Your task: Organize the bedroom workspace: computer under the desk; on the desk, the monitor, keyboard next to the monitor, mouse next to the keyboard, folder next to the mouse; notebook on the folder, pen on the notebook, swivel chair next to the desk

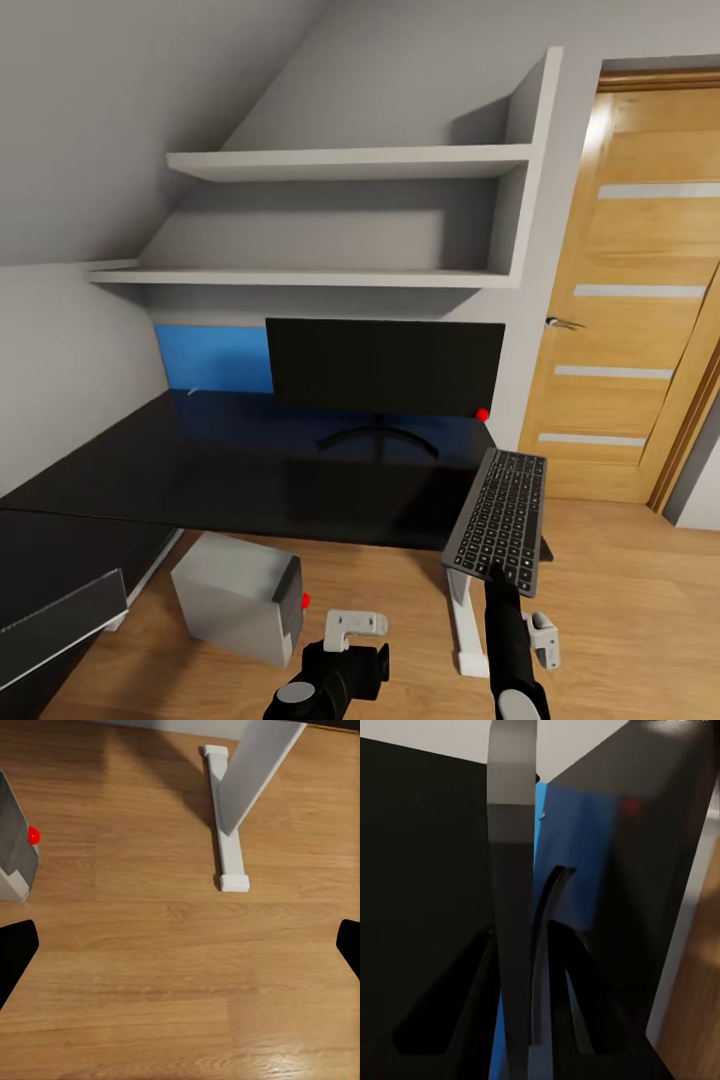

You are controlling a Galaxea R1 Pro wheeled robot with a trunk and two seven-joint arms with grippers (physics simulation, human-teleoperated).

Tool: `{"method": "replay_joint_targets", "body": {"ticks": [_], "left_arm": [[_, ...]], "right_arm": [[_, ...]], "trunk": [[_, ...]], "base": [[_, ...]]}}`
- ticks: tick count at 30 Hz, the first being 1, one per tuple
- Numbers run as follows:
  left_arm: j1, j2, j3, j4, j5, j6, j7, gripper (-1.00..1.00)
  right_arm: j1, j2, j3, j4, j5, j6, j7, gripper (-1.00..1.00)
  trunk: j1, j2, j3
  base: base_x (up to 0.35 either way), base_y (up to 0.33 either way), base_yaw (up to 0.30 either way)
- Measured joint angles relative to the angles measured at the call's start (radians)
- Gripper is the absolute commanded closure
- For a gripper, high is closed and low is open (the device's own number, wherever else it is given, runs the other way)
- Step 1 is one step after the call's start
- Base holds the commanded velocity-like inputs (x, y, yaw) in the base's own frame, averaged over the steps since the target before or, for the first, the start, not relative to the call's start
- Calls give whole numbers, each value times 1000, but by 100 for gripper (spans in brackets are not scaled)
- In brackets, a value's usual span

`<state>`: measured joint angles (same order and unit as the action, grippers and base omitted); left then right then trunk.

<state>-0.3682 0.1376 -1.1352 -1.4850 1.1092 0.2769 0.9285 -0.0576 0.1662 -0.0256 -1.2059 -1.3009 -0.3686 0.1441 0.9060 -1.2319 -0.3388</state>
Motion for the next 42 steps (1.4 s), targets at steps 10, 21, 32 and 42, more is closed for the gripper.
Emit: {"method": "replay_joint_targets", "body": {"ticks": [10, 21, 32, 42], "left_arm": [[0, 0, 0, 2, 0, 0, 0, -100], [0, 0, 0, 2, 0, 0, 0, -100], [0, 0, -1, 2, 0, 0, -1, -100], [0, 0, -1, 2, -2, 0, 0, -100]], "right_arm": [[0, -1, -3, 0, 1, 0, 0, 100], [0, -1, -3, 0, 2, 0, 0, 100], [0, -1, -3, 0, 9, -3, -3, 100], [0, -1, -3, 1, 11, -5, -5, 100]], "trunk": [[38, -70, -31], [81, -147, -66], [92, -168, -75], [127, -231, -103]], "base": [[0, 0, 0], [0, 0, 0], [0, 0, 0], [0, 0, 0]]}}
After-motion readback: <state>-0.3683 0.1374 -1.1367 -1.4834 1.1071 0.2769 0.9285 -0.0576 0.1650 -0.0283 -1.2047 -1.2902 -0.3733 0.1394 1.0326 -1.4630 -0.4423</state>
